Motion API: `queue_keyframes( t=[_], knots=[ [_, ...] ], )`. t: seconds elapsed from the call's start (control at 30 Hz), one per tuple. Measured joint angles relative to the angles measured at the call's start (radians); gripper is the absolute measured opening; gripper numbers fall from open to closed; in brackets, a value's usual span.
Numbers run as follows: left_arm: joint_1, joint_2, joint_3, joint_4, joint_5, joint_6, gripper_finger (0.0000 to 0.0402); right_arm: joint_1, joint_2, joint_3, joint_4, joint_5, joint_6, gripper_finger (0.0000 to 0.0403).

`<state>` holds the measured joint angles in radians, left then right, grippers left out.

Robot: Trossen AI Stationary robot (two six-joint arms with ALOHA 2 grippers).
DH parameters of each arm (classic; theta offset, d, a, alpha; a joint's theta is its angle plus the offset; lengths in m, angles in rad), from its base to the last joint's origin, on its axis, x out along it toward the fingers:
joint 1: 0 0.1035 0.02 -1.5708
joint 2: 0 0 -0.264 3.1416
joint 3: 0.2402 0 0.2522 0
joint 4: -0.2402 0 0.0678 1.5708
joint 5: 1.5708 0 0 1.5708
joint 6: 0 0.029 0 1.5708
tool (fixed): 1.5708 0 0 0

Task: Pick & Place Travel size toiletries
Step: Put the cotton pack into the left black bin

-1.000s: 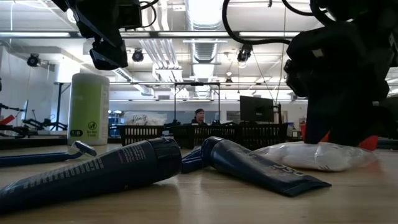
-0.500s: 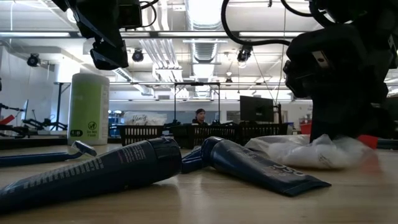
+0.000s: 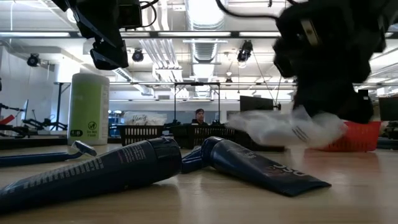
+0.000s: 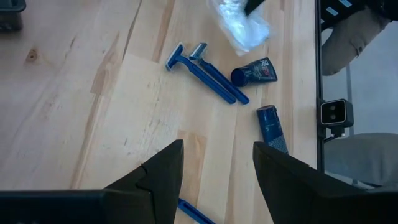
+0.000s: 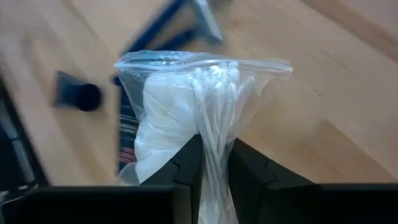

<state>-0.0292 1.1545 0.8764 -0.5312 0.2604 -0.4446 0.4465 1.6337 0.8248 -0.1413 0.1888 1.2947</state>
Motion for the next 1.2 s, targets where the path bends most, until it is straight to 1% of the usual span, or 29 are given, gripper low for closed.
queue_keyframes(
  t=[0.07,0.13,0.23,0.3,0.4,0.47,0.57,0.63,0.77,0.83,1.0,1.2],
  knots=[
    [0.0,0.0,0.0,0.0,0.0,0.008,0.0197,0.0,-0.005,0.029,-0.002,0.035,-0.038,0.0056],
    [0.0,0.0,0.0,0.001,0.008,0.022,0.0197,0.0,-0.013,0.063,-0.012,0.097,-0.083,0.0051],
    [-0.001,0.0,0.0,0.02,0.073,0.021,0.0197,0.0,-0.024,0.138,-0.059,0.208,-0.194,0.0043],
    [-0.001,0.0,0.0,0.054,0.116,-0.001,0.0197,0.0,-0.024,0.204,-0.138,0.274,-0.284,0.0042],
    [-0.001,0.0,0.0,0.157,0.149,-0.046,0.0197,0.0,-0.008,0.314,-0.275,0.352,-0.415,0.0047],
    [0.0,0.0,0.0,0.25,0.151,-0.081,0.0197,0.001,0.005,0.385,-0.372,0.403,-0.483,0.0053],
    [0.013,0.0,0.0,0.374,0.15,-0.16,0.0197,0.006,0.018,0.471,-0.471,0.487,-0.578,0.0057],
    [0.024,0.0,0.0,0.422,0.149,-0.201,0.0197,0.011,0.02,0.522,-0.523,0.544,-0.636,0.0056],
    [0.035,0.0,0.003,0.472,0.146,-0.213,0.0197,0.011,0.02,0.585,-0.553,0.574,-0.72,0.0049],
    [0.035,0.001,0.013,0.486,0.121,-0.213,0.0197,0.011,0.02,0.607,-0.565,0.574,-0.746,0.0047],
    [0.036,0.002,0.027,0.494,0.041,-0.18,0.0197,0.011,0.02,0.631,-0.563,0.574,-0.774,0.0048],
    [0.042,0.003,0.027,0.514,0.035,-0.206,0.0197,0.009,0.02,0.635,-0.562,0.574,-0.778,0.0056]
  ],
)
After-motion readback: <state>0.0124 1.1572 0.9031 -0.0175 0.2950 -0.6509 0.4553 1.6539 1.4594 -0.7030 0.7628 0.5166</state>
